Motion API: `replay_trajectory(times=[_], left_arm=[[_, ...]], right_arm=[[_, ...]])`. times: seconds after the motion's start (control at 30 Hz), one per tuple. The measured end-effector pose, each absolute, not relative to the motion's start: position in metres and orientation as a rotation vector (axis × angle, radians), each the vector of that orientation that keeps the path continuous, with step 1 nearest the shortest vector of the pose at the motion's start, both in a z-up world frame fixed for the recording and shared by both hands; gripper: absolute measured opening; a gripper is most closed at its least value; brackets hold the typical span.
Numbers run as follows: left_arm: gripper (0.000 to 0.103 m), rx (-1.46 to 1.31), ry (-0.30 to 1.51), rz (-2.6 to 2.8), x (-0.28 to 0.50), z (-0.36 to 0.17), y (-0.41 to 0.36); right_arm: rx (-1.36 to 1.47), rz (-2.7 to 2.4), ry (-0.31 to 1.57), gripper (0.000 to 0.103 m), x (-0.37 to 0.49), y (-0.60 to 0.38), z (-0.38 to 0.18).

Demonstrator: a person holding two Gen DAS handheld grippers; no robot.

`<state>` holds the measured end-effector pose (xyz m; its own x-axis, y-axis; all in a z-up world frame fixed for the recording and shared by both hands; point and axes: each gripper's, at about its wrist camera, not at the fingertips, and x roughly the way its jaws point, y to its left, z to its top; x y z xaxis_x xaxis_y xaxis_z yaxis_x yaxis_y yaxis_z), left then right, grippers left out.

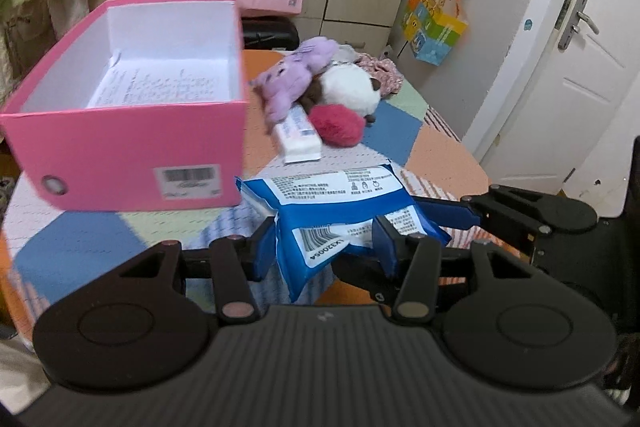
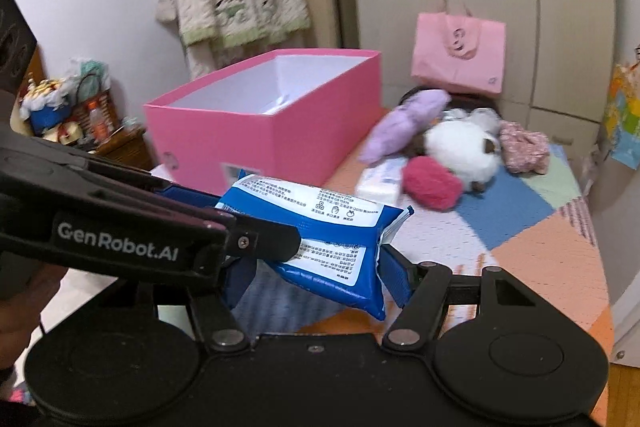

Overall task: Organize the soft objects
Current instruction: 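Lift the wipes pack and carry it over the pink shoebox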

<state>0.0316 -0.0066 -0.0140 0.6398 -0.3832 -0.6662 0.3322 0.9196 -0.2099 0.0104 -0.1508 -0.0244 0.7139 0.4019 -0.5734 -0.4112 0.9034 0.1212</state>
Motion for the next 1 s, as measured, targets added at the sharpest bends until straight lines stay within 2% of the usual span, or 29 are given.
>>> replay_trajectory(times=[0.23, 0.57, 1.0], left_arm=[[0.049, -0.054, 0.826, -0.436, 0.032, 0.012, 0.033], [0.05, -0.036, 0.741, -0.43, 0.034, 0.051, 0.083], [0.051, -0.035, 0.677, -0.448, 0.123, 0.075, 0.104]], right_arm=[[-0.13, 0.488, 0.682, 0.072, 0.013, -0.104, 0.005], [-0.186, 0.544, 0.634, 0.074, 0.028, -0.054, 0.044], [-0.15, 0.543, 0.611, 0.074, 0.114, -0.037, 0.069]])
